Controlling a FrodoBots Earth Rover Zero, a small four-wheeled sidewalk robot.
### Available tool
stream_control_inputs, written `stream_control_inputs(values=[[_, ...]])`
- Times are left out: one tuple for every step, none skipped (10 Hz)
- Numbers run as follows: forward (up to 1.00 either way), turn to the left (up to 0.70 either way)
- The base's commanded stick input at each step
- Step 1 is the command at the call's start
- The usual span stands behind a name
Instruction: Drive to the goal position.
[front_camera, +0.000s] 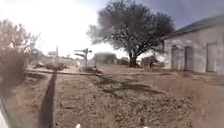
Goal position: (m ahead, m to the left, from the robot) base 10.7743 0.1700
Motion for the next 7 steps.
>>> stream_control_inputs(values=[[0.7, -0.12], [0.7, -0.14], [0.7, -0.14], [0.7, -0.14], [0.7, -0.14], [0.7, -0.14], [0.7, -0.14]])
